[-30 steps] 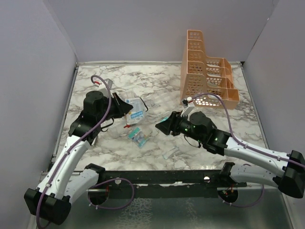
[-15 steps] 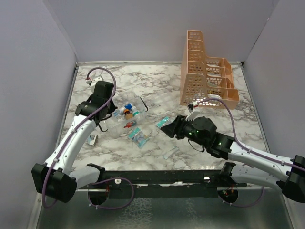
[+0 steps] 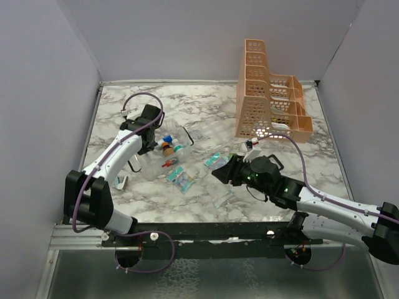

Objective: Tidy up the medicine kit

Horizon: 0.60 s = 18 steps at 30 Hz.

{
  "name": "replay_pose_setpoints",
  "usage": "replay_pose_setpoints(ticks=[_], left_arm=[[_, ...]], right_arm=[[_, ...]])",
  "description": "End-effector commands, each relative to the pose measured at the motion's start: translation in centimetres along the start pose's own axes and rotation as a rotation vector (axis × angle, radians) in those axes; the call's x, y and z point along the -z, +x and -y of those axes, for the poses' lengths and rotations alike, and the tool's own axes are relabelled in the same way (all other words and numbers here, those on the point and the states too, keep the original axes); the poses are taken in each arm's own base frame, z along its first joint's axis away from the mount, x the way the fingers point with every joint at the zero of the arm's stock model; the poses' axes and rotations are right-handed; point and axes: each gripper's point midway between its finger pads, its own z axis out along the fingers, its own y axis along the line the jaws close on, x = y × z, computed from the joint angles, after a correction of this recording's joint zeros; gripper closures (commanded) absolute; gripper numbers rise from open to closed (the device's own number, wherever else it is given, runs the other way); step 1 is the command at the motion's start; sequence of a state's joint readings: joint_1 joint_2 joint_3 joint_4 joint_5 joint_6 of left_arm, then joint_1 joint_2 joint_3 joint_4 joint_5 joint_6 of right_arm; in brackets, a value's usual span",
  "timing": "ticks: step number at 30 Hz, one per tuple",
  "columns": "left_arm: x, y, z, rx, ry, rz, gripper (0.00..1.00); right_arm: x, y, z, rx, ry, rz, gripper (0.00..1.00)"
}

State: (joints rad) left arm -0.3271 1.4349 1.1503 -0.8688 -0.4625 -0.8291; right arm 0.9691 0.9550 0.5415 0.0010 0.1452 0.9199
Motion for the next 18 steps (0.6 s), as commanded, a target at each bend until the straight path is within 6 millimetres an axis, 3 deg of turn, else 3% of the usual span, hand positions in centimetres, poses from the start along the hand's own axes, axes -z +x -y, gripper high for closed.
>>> replay_pose_setpoints(ticks=[1, 12, 18], left_arm=[[-0.9, -0.1, -0.5, 0.023, -0.081, -0.002, 1.0], [-3.6, 1.1, -0.3, -0.085, -0.152, -0.06, 1.0], [-4.2, 1.7, 0.6, -0.194, -0.115, -0.126, 0.77]], right_arm=[[0.1, -0.5, -0.1, -0.021, -0.014, 0.034, 0.53], [0.3, -0.4, 0.3, -0.023, -0.011, 0.04, 0.53], [0.4, -0.4, 0.3, -0.019, -0.015, 0.043, 0.53]])
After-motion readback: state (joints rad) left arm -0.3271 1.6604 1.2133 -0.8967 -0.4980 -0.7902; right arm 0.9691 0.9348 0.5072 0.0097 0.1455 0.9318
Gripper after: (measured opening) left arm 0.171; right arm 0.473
